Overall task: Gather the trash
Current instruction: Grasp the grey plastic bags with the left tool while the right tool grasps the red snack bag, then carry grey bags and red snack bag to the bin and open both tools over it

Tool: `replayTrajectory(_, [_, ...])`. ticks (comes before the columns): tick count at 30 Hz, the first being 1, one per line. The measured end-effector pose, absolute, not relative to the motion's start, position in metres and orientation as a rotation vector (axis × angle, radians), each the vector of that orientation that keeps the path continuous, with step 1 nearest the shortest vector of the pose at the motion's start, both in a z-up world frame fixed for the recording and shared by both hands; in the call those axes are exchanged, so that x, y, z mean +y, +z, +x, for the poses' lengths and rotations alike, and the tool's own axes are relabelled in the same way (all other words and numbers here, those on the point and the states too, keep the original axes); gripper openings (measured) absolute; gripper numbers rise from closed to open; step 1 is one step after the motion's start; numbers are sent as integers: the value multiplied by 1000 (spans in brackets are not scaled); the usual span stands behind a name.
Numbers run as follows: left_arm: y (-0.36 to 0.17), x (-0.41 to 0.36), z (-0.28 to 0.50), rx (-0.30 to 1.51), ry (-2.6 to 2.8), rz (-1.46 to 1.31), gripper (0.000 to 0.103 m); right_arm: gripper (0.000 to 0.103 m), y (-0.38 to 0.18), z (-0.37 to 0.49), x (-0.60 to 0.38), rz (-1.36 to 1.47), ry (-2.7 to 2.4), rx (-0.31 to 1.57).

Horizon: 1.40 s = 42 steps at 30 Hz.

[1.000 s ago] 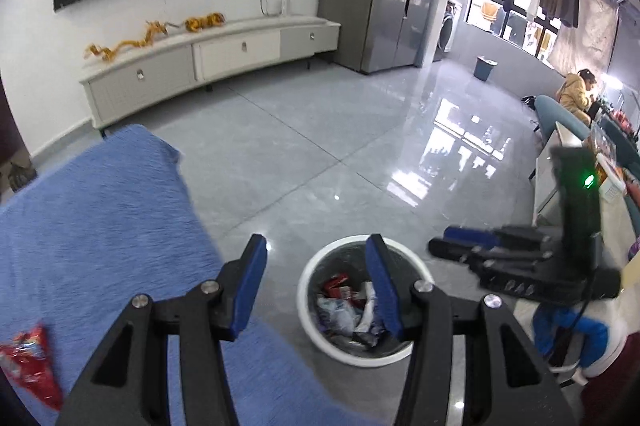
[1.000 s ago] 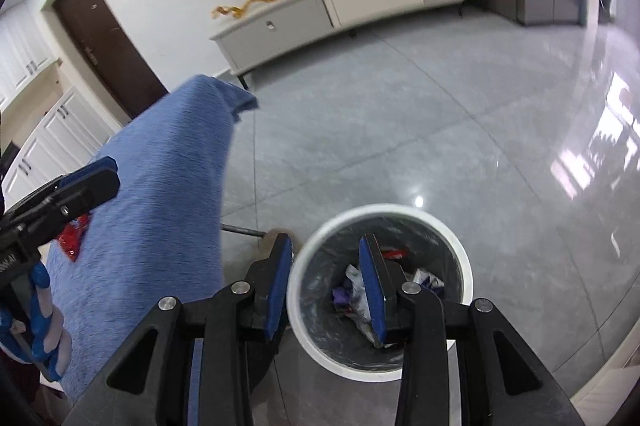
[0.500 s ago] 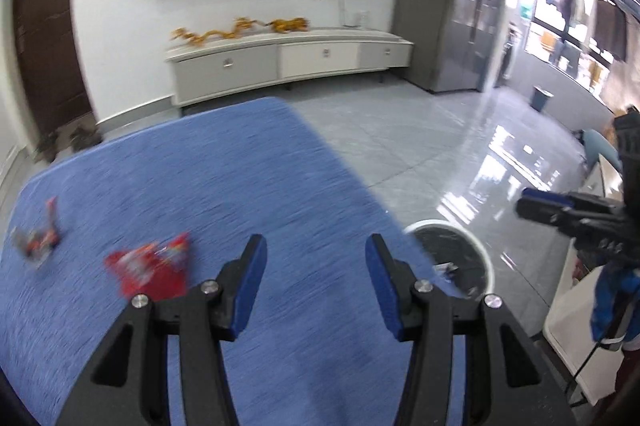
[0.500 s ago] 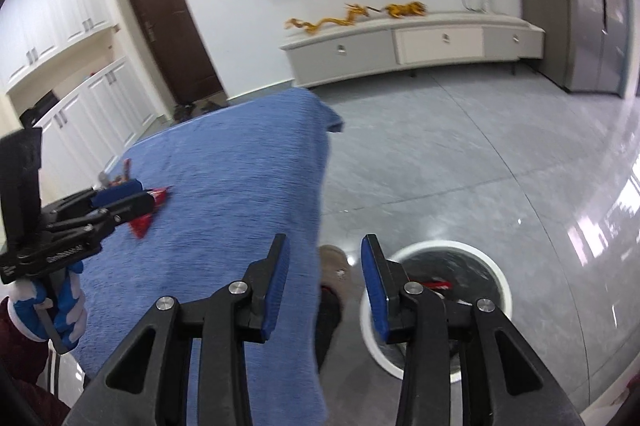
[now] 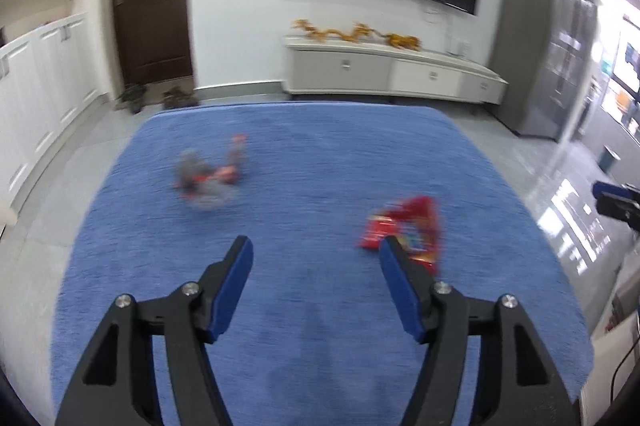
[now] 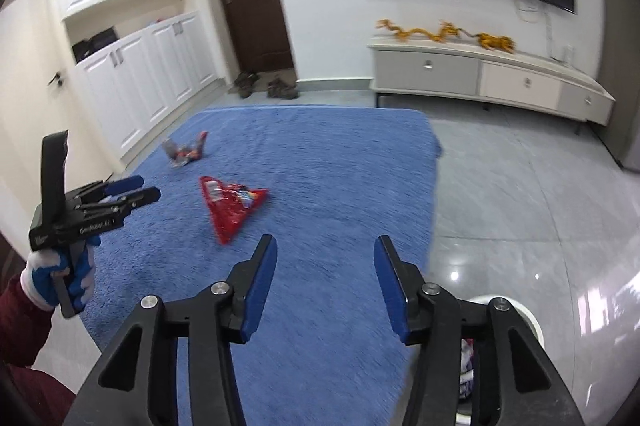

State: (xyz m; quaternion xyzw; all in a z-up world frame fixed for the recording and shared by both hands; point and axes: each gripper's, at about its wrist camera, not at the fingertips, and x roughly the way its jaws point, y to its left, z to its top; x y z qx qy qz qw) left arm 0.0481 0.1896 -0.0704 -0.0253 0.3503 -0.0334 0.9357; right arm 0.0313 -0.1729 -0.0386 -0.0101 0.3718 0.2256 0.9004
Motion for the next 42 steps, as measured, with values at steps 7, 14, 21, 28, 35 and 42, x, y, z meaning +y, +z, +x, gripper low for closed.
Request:
replayTrajectory(7, [-82, 266, 93, 704, 31, -46, 76, 78, -52, 60, -97, -114, 600, 796])
replayTrajectory(14, [-105, 293, 163, 769, 24, -37, 76, 79, -86, 92, -26, -199, 708, 862])
replayTrajectory(21, [-131, 290, 194, 855, -40, -54, 49, 43, -118, 126, -9, -204, 700, 946])
replayTrajectory(28, [-129, 280, 181, 858, -42, -68, 20, 10, -122, 132, -28, -118, 713, 971])
replayTrajectory(35, [-91, 249, 132, 789, -52, -27, 15, 9, -91, 106, -58, -56, 694, 886])
replayTrajectory(42, [-44, 194, 73, 699, -109, 1, 15, 9, -45, 63, -98, -56, 593, 777])
